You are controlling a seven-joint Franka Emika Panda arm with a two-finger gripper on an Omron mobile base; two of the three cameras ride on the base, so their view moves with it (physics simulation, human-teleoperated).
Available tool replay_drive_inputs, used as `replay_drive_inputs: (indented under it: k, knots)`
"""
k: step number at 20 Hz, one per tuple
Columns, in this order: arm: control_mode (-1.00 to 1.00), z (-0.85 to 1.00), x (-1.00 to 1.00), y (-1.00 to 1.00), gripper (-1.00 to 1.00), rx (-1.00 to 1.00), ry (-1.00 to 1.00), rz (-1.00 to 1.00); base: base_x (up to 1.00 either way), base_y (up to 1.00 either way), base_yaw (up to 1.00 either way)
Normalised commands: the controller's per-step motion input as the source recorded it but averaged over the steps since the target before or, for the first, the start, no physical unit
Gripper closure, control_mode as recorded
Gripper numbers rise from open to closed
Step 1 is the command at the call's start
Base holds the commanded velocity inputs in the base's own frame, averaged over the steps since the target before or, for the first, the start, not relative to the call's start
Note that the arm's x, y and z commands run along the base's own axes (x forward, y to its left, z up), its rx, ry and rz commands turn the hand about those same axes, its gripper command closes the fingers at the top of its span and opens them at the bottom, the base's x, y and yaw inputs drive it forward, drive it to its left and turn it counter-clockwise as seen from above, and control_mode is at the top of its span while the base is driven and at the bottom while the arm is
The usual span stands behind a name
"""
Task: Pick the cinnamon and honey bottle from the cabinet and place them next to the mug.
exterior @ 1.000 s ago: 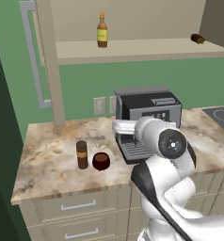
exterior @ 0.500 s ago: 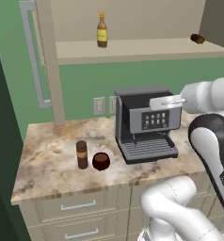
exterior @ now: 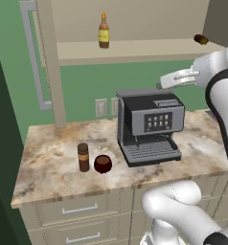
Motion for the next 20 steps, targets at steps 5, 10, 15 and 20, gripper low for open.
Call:
replay_drive_inputs:
  k: [5,10,15,20]
  knots:
    - [-1.0,0.7,0.1,0.28,-1.0,0.0,-0.01,0.0,0.0,0.0,0.0]
    - [-1.0,0.39,0.57,0.06,-1.0,0.0,0.01,0.0,0.0,0.0,0.0]
    - [-1.0,-0.01,0.61,0.0,-1.0,-0.03,0.0,0.0,0.0,0.0,0.0]
    - [-1.0,0.0,0.64,0.01,-1.0,-0.06,0.0,0.0,0.0,0.0,0.0]
